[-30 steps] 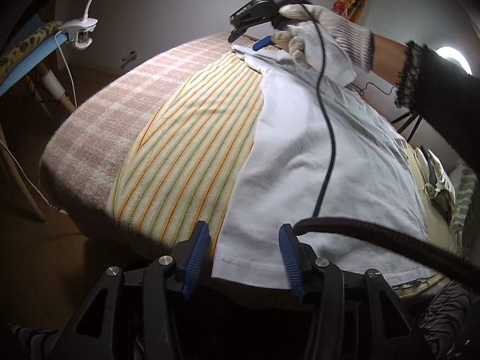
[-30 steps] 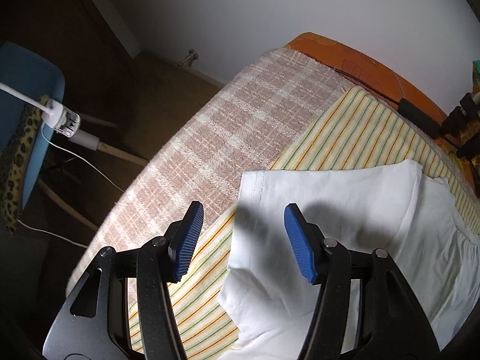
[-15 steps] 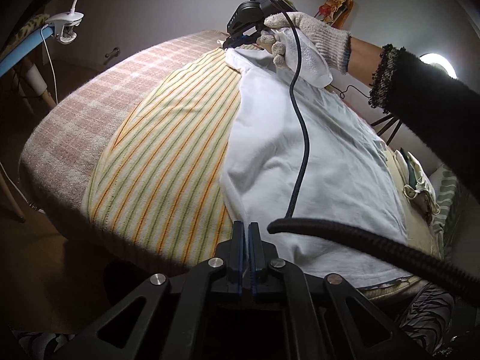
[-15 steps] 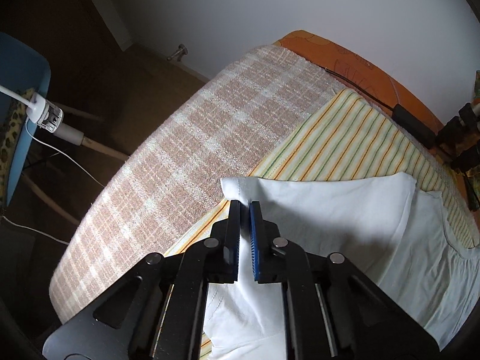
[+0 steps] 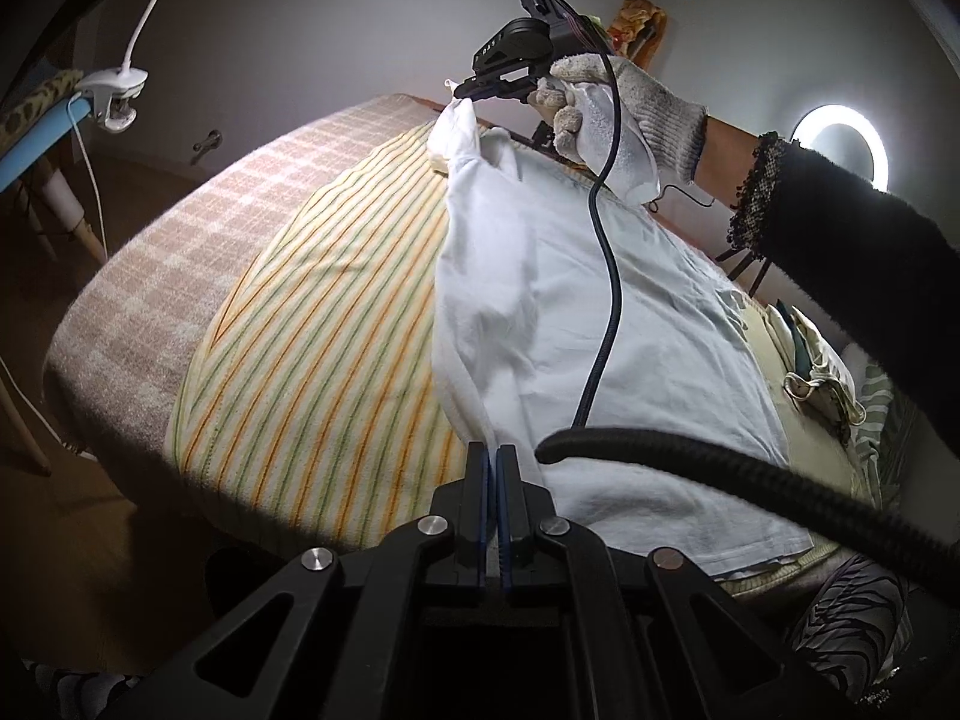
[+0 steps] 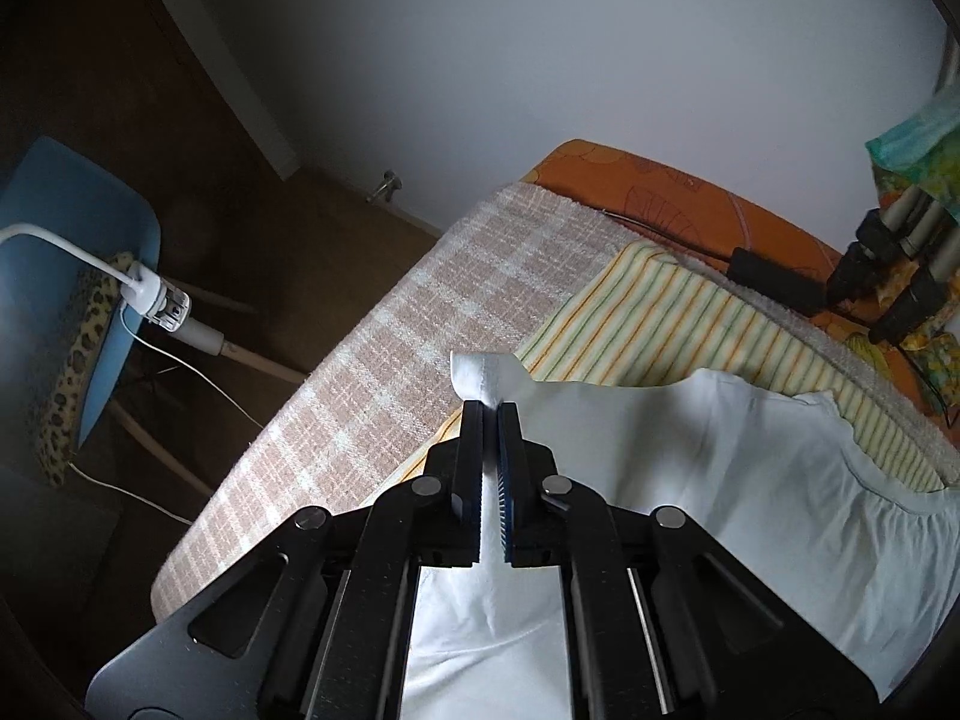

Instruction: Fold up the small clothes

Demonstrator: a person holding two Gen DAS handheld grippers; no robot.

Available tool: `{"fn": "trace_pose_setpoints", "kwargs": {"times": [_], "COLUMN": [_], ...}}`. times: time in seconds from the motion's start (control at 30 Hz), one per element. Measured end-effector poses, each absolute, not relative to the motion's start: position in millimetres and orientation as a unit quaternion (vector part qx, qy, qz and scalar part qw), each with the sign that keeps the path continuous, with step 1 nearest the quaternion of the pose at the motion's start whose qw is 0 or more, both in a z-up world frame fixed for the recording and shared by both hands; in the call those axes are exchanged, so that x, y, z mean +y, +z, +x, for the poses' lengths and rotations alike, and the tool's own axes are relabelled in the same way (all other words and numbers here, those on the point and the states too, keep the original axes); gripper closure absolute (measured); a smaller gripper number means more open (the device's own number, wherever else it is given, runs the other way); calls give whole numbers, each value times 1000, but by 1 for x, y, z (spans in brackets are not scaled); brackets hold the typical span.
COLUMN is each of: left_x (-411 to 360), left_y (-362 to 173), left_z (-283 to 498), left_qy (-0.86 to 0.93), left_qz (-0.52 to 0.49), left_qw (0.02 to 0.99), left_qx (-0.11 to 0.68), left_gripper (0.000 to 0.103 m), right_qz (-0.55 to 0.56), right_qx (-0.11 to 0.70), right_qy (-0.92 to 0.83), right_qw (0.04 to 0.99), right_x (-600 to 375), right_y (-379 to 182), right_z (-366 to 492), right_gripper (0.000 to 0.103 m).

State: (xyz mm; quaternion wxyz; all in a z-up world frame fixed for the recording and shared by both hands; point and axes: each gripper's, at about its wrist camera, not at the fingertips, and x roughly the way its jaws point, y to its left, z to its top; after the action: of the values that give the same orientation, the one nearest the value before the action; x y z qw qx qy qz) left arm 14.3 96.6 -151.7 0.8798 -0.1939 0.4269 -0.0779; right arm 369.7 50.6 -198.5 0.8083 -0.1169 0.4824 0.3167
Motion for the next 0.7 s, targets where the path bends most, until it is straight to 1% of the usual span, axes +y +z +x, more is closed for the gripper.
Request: {"fn": "trace_pose_setpoints", "kwargs": {"times": [0.2,0.33,0.53,0.7], "left_x": [69,43,3,-17], "left_y": [-137,-132,-139,-147], "left_z": [12,12,16,23], "left_qy": [-103,-124,-159,-183], "left_qz": [-165,-135,-104,-93], "left_qw": [885,886,874,862], "left_qx": [423,425,446,464], "left_gripper": [103,103,103,102], "right_qz": [-76,-47,-29,-24], "right_qx": [460,453,456,473], "right_qy": [314,297,246,224], "right_qw": [827,839,855,852], "right_x": [-11,-64,-134,-162], "right_y": [-170,-161,-168,-184], "right_z": [366,358,350,359], "right_gripper": [98,98,98,98]}}
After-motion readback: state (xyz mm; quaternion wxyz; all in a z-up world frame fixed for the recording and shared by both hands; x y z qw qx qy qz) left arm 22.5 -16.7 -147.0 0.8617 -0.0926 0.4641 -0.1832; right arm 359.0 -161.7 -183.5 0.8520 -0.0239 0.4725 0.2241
